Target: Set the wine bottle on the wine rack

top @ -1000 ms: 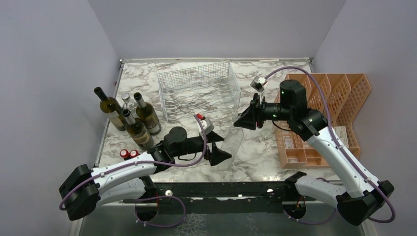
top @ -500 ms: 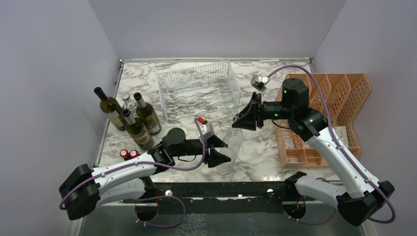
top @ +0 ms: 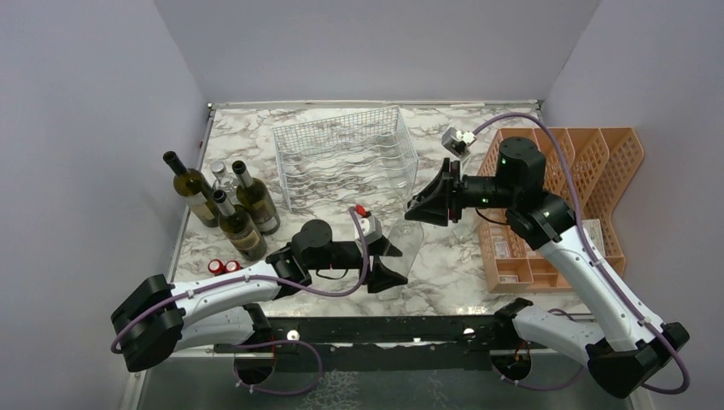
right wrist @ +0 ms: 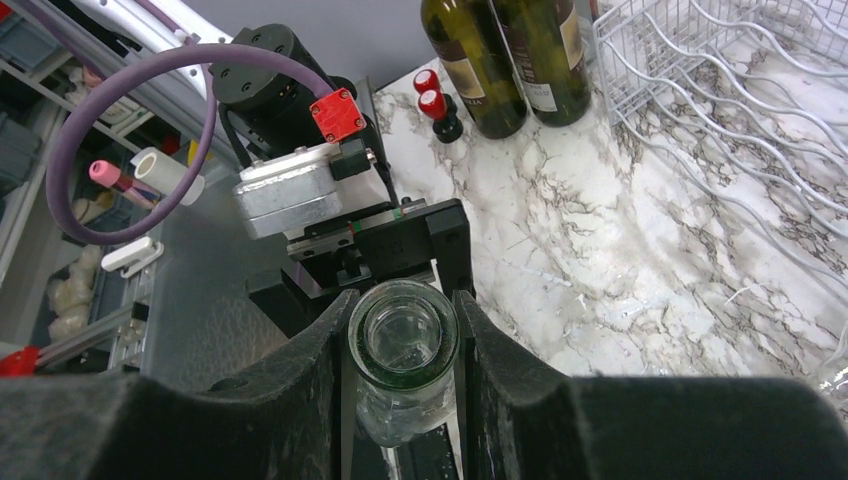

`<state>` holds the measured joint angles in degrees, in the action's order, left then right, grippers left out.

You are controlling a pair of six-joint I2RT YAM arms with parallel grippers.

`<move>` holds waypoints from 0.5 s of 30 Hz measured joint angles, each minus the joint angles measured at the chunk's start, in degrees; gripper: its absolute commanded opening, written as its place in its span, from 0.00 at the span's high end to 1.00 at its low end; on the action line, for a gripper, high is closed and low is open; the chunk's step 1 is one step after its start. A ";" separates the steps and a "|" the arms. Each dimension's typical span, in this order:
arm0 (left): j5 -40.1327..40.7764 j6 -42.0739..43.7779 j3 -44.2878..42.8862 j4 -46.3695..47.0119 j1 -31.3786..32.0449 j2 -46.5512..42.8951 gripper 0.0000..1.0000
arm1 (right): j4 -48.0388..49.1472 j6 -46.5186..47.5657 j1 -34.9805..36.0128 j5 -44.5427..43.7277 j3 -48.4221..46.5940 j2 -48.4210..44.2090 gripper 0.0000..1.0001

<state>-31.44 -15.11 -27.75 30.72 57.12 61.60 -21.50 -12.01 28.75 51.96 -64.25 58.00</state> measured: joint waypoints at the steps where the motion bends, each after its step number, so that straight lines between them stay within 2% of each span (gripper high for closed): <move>1: -0.02 0.11 -0.13 0.09 0.02 0.00 0.60 | 0.00 0.00 0.00 -0.15 0.00 -0.20 0.99; 2: 0.37 -0.37 -0.31 0.04 0.02 -0.04 0.84 | -0.04 -0.02 0.00 -0.24 0.00 -0.33 0.98; 3: 1.44 -0.52 -0.33 -0.28 0.02 -0.11 1.00 | 0.02 0.07 0.00 -0.50 0.00 -0.57 0.91; 5: 3.08 0.31 -0.35 -0.46 -0.09 -0.17 1.00 | 0.04 0.42 0.00 -1.11 0.00 -1.09 0.63; 8: 5.95 1.86 -0.35 -0.76 0.42 -0.74 1.00 | -0.66 0.44 0.02 -1.73 -0.35 -1.51 0.31; 11: 10.34 5.84 -0.35 -1.88 0.48 -2.08 1.00 | -3.02 -0.37 0.00 -5.09 -1.77 -1.84 0.20; 15: 16.37 13.27 -1.68 -5.81 0.37 -4.98 1.00 | -6.14 -0.63 0.00 -11.45 -4.24 -3.56 0.18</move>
<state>-15.07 -1.85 -29.43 24.91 57.49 56.62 -27.64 -12.64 28.75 40.51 -68.49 54.43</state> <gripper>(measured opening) 0.636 0.814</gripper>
